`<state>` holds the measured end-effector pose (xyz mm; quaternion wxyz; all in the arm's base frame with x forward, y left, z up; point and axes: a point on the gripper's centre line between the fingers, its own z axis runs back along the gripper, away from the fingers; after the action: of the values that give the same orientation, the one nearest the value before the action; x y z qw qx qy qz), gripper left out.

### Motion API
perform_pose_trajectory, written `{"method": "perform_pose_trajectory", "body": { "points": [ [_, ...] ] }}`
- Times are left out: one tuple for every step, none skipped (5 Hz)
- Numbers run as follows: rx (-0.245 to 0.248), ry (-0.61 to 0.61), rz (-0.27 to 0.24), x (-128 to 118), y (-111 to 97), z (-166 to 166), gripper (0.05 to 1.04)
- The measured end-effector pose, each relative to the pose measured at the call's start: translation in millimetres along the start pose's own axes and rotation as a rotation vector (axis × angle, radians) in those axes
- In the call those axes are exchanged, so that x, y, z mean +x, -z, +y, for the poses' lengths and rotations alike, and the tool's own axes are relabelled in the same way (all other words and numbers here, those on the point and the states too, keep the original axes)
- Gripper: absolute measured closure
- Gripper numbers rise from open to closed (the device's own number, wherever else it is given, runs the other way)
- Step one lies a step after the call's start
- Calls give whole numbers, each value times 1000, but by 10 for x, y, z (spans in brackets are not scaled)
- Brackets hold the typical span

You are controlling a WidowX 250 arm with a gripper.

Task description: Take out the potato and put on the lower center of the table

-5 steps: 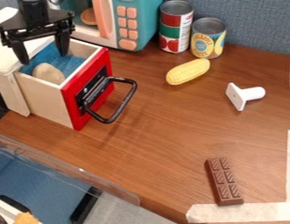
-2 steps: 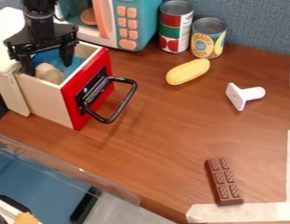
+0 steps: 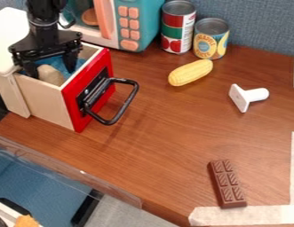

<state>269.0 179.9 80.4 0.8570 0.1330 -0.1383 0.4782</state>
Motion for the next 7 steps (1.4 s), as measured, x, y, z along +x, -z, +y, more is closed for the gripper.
{"method": "perform_pose_trajectory", "body": {
  "points": [
    [6,2,10,-5,44,-6,84],
    [17,-1,25,-4,110,-21,84],
    [37,-9,44,-5,227,-16,127],
    [50,-20,58,12,279,-9,218],
    [40,-28,66,5,272,-16,219],
    [8,-30,57,31,147,-12,219],
    [-44,-26,27,71,-113,15,219]
  ]
}}
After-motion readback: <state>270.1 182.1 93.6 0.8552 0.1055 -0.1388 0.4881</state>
